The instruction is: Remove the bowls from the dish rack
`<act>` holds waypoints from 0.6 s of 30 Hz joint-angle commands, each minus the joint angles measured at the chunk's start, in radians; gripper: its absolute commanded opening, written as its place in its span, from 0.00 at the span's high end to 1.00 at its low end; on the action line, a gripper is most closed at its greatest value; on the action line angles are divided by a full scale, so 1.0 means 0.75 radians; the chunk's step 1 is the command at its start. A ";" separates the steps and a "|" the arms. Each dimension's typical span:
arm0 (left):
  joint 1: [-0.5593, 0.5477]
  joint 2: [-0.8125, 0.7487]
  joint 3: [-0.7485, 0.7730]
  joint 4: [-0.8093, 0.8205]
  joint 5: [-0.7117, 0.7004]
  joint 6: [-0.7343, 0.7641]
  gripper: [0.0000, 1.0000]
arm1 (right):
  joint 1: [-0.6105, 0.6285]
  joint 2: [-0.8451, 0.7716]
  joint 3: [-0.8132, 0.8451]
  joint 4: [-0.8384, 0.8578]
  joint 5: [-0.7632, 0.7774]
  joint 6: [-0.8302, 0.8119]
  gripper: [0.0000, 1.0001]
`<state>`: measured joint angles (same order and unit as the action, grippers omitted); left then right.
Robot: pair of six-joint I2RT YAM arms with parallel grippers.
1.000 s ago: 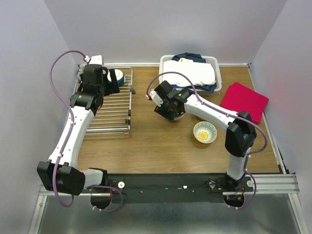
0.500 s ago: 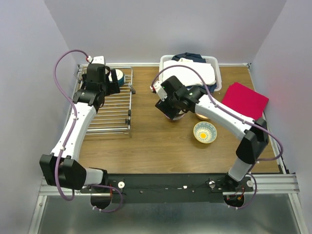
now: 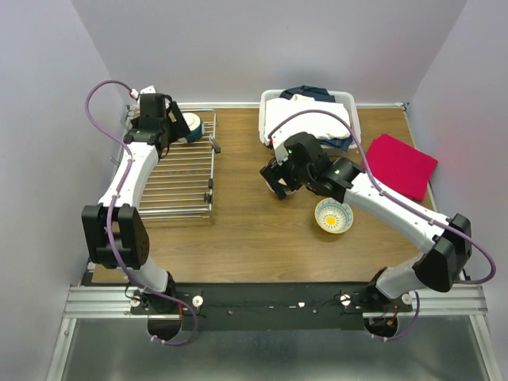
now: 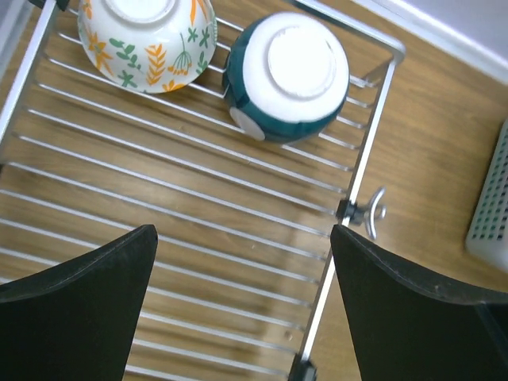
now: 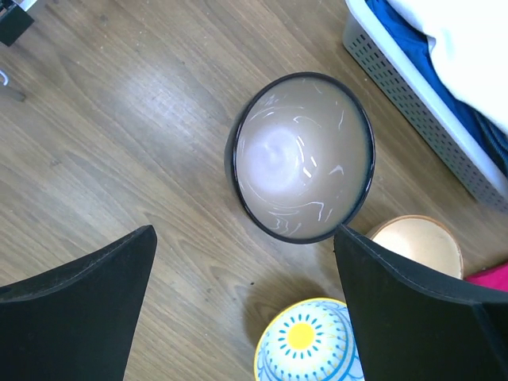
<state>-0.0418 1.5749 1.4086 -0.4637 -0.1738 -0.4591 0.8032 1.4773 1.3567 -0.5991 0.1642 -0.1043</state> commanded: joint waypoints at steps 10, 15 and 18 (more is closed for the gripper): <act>0.082 0.493 0.406 0.074 0.011 -0.198 0.01 | 0.003 -0.104 -0.105 0.089 0.051 0.053 0.00; 0.084 0.600 0.498 0.086 0.011 -0.224 0.02 | 0.003 -0.100 -0.126 0.089 0.067 0.065 0.00; 0.084 0.661 0.554 0.066 0.013 -0.220 0.05 | 0.005 -0.092 -0.132 0.087 0.061 0.065 0.00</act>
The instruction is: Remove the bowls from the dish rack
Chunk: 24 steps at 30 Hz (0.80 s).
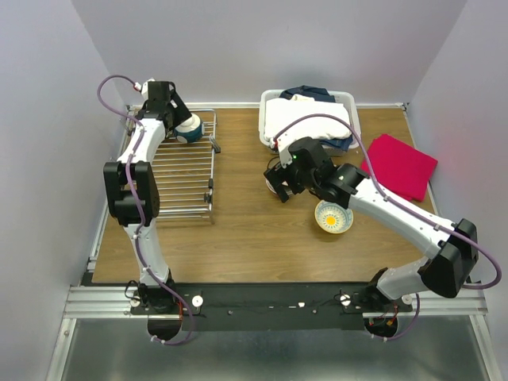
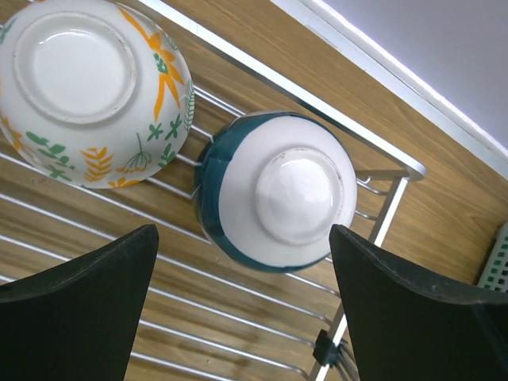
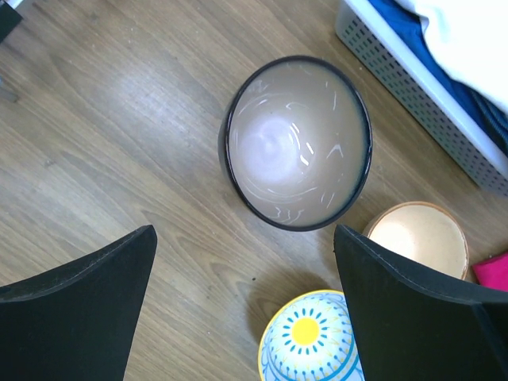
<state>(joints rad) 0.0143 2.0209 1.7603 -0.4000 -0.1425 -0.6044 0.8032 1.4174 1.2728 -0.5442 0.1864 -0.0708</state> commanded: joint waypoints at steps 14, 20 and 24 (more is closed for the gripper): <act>0.008 0.102 -0.009 -0.148 -0.100 0.075 0.34 | 0.003 0.027 -0.010 0.006 0.040 0.004 0.00; 0.008 -0.003 -0.126 -0.227 -0.141 0.176 0.36 | 0.005 0.018 -0.016 0.010 0.032 -0.008 0.00; 0.008 -0.101 -0.240 -0.250 -0.170 0.237 0.36 | 0.005 0.006 -0.024 0.014 0.015 -0.010 0.00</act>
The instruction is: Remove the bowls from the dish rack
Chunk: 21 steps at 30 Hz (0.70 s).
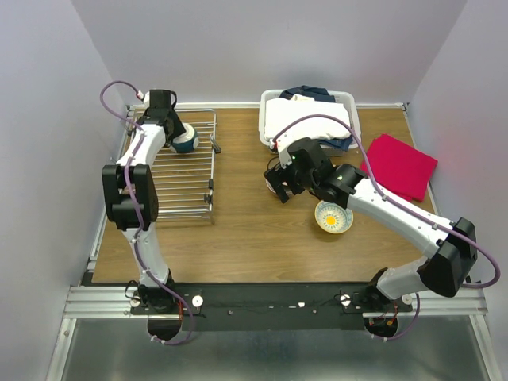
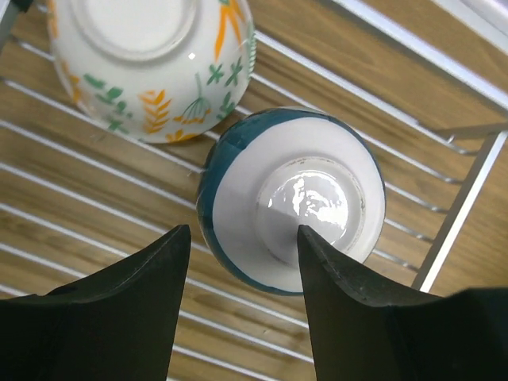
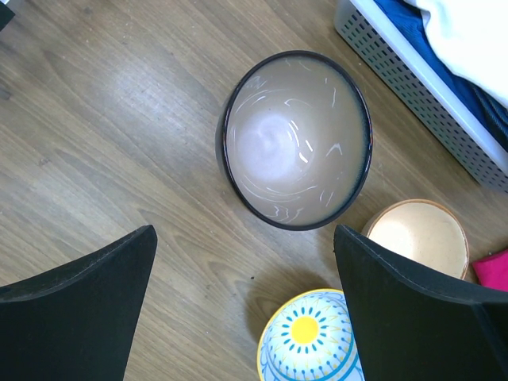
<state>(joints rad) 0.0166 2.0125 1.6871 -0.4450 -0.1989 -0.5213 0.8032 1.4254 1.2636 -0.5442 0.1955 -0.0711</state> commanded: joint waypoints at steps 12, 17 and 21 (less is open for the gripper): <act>0.007 -0.431 -0.556 -0.235 -0.307 0.196 0.37 | 0.003 -0.029 -0.044 0.028 -0.060 -0.005 0.00; 0.011 -0.542 -0.642 -0.233 -0.401 0.229 0.32 | 0.005 -0.045 -0.071 0.046 -0.081 -0.007 0.00; 0.011 -0.577 -0.605 -0.243 -0.408 0.259 0.27 | 0.003 -0.047 -0.079 0.053 -0.107 -0.016 0.00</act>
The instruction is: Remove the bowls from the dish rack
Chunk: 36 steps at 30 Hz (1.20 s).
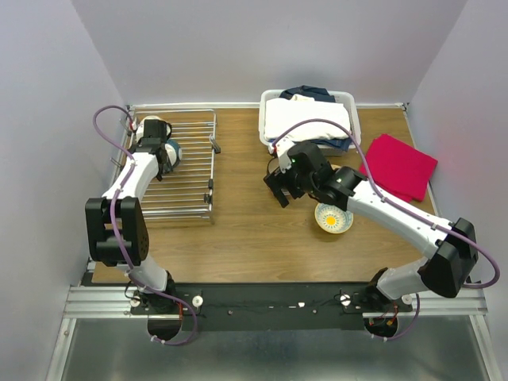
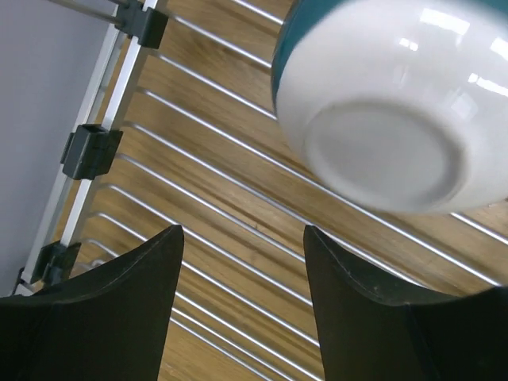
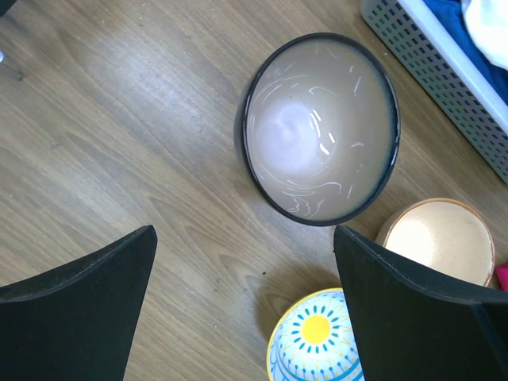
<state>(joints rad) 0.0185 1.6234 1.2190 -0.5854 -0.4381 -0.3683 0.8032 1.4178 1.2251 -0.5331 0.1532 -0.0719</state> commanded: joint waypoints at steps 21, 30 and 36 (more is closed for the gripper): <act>-0.245 0.126 0.315 0.134 -0.312 0.456 0.01 | 0.005 -0.068 -0.075 0.036 -0.061 -0.010 0.00; -0.311 0.451 0.526 0.149 -0.385 0.597 0.01 | 0.005 -0.062 -0.067 -0.003 -0.032 0.006 0.00; -0.311 0.601 0.632 0.132 -0.412 0.618 0.01 | 0.003 -0.060 -0.079 -0.007 -0.030 0.024 0.00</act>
<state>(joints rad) -0.2161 2.0151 1.6207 -0.4805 -0.6968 0.0639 0.8032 1.3827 1.1751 -0.5217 0.1177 -0.0746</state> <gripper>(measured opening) 0.988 0.998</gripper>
